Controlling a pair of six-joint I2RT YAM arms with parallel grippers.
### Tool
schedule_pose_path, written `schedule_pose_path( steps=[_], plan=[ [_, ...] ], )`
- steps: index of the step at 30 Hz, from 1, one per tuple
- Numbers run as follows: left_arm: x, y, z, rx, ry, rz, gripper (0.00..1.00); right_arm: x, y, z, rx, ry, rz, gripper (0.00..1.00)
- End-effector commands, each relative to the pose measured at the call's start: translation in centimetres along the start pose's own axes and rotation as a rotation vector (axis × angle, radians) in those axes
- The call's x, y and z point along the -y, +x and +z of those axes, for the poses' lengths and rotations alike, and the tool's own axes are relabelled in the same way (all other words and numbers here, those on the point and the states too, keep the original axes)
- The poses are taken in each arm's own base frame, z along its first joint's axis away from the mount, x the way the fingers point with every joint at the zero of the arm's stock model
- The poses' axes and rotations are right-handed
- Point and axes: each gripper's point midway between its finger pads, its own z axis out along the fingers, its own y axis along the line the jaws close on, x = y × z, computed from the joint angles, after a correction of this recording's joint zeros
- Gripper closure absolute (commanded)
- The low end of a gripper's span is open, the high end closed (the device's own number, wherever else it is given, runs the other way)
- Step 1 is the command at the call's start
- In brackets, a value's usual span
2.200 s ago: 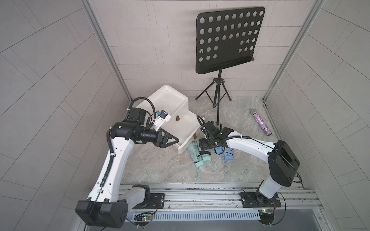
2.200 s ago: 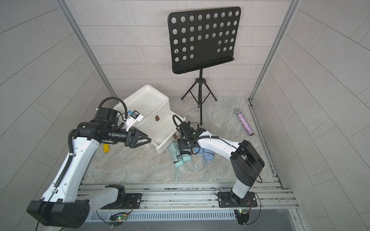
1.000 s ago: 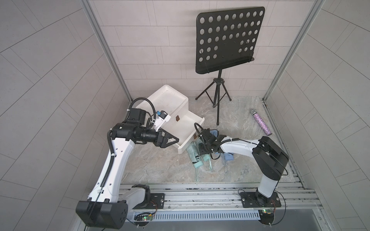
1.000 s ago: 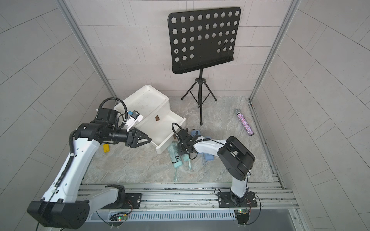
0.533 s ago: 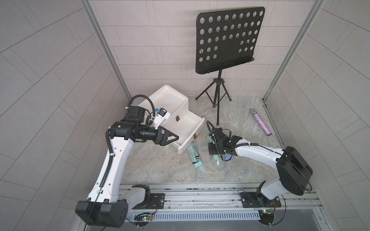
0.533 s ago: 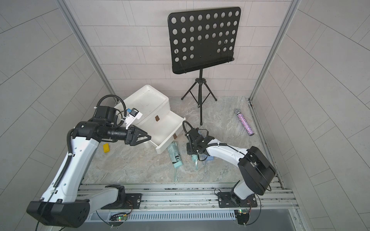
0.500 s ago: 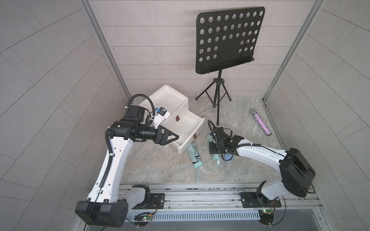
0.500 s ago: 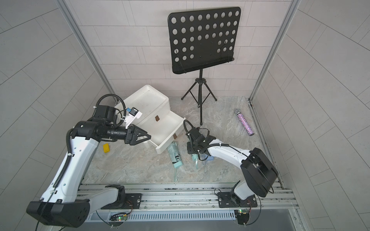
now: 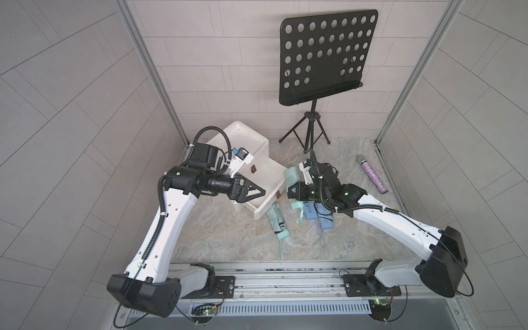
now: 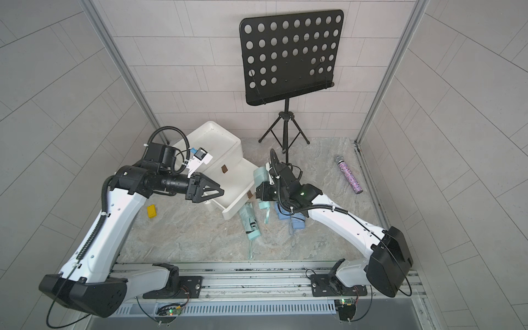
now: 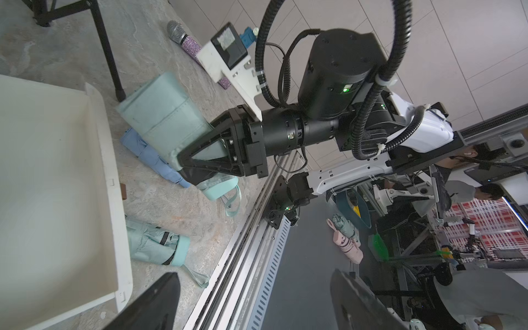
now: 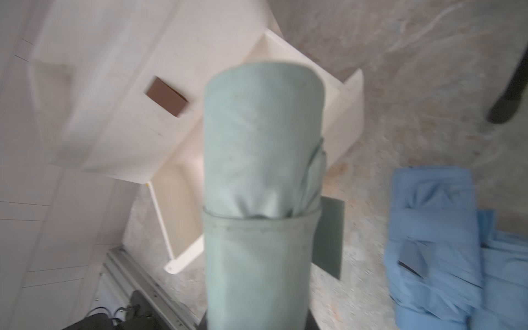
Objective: Place the umbrella in the drawer by color
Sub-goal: Pick up the umbrella from the center of the board.
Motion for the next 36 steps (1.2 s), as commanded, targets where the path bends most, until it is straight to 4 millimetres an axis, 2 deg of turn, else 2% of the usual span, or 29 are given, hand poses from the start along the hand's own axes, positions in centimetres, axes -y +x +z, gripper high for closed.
schedule_pose_path(
  steps=[1, 6, 10, 15, 25, 30, 36],
  plan=[
    [0.4, -1.2, 0.8, 0.014, 0.026, 0.023, 0.09, -6.3, -4.9, -1.4, 0.132, -0.267, 0.072, 0.81],
    [-0.5, -1.7, 1.7, 0.031, 0.031, 0.001, 0.08, -10.2, -7.8, -1.0, 0.196, -0.501, 0.204, 0.80],
    [-0.9, -2.2, 1.9, 0.051, 0.020, 0.000, 0.08, -12.8, -9.3, -1.0, 0.202, -0.670, 0.280, 0.80],
    [-1.9, -2.9, 1.8, 0.059, -0.043, -0.009, 0.08, -13.9, -10.4, -1.5, 0.224, -0.735, 0.303, 0.80],
    [-2.1, -2.6, 1.2, 0.073, -0.099, 0.021, 0.08, -9.8, -10.1, 0.8, 0.273, -0.560, 0.423, 0.80],
    [-2.0, -2.7, 0.7, 0.089, -0.126, 0.041, 0.08, -7.6, -9.1, 1.8, 0.294, -0.399, 0.463, 0.81],
    [-3.1, -1.9, -0.2, 0.092, -0.215, 0.066, 0.08, -5.0, -8.2, 2.9, 0.304, -0.223, 0.496, 0.80]
  ],
)
